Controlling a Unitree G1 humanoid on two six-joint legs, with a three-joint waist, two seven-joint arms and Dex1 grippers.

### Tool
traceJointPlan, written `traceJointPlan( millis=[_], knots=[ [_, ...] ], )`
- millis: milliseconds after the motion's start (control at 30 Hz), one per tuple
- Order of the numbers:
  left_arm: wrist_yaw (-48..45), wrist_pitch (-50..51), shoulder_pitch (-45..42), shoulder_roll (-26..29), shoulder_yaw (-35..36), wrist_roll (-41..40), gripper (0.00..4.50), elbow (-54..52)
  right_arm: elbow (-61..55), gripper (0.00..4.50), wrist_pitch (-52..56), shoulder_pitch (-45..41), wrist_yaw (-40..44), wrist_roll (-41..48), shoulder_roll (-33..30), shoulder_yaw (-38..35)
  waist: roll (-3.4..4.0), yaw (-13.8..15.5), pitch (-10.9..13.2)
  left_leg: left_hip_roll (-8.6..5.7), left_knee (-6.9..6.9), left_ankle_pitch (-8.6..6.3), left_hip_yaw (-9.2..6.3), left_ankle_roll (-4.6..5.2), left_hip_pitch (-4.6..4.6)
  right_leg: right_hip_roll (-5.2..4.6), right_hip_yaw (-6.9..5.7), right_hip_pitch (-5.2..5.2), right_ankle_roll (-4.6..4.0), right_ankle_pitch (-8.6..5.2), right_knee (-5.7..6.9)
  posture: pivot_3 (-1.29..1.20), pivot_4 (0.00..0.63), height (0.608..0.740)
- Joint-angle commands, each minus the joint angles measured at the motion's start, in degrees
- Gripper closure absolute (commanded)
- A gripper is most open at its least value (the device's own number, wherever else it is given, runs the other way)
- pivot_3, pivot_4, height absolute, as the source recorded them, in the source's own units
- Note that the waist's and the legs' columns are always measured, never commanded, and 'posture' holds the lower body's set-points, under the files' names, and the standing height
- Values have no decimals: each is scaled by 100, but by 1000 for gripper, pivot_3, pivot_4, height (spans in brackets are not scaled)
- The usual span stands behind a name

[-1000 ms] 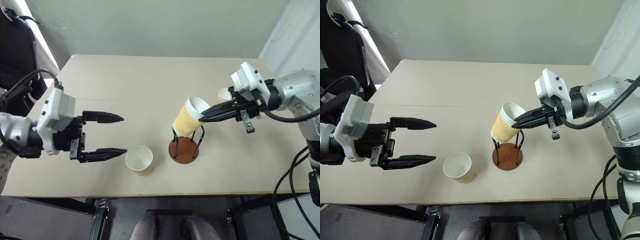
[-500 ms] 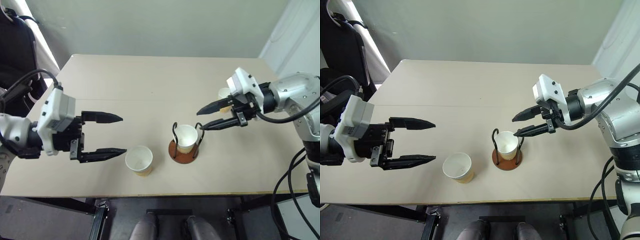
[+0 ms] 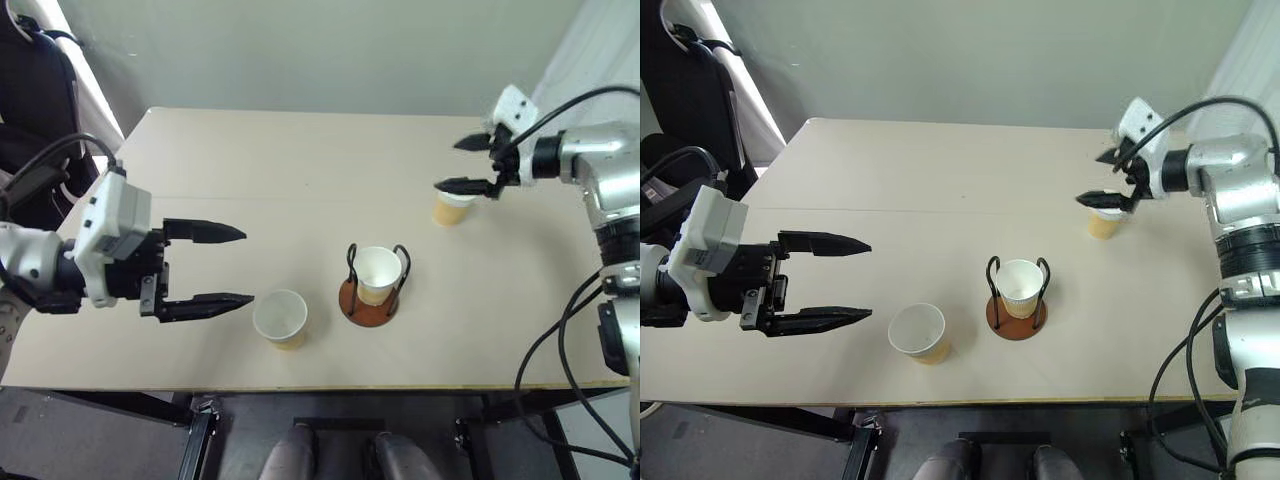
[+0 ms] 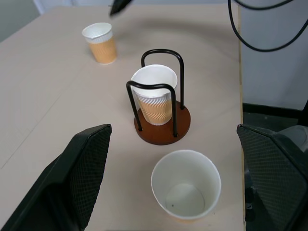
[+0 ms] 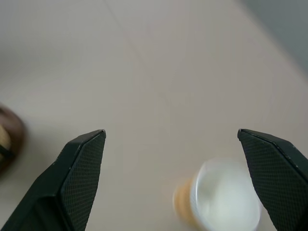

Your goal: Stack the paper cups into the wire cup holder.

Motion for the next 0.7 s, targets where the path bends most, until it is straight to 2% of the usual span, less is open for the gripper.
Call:
traceJointPlan(
  millis=[33,233,433,533,700],
  knots=[
    [85,14,-9,59,133,-64,0,-177,934,46,-799,-441,-277,-652,152,191,4,-8,3,2,-7,0,1,-4,-2,0,-1,-7,-1,1,1,0,150,740],
    [234,167,267,55,432,-155,0,-406,2065,46,-1233,-821,-1044,-1328,601,268,11,-32,7,19,-22,-5,8,-21,-6,5,-13,-16,-6,-2,-6,0,150,740],
    [316,247,469,55,631,-217,0,-561,2418,46,-1371,-859,-1147,-1651,788,244,11,-8,7,20,-14,-4,8,-23,-8,5,-15,-9,-10,0,-8,0,150,740],
    [337,292,548,63,740,-240,0,-616,2497,675,-1390,-849,-1253,-1794,831,240,12,-6,7,20,-10,-3,9,-26,-6,5,-16,-7,-14,2,-6,0,150,740],
    [368,345,633,73,859,-279,0,-690,2542,2447,-1411,-834,-1324,-1881,856,155,12,-11,7,23,-12,-2,9,-39,0,5,-18,-7,-19,4,2,0,150,740]
  ],
)
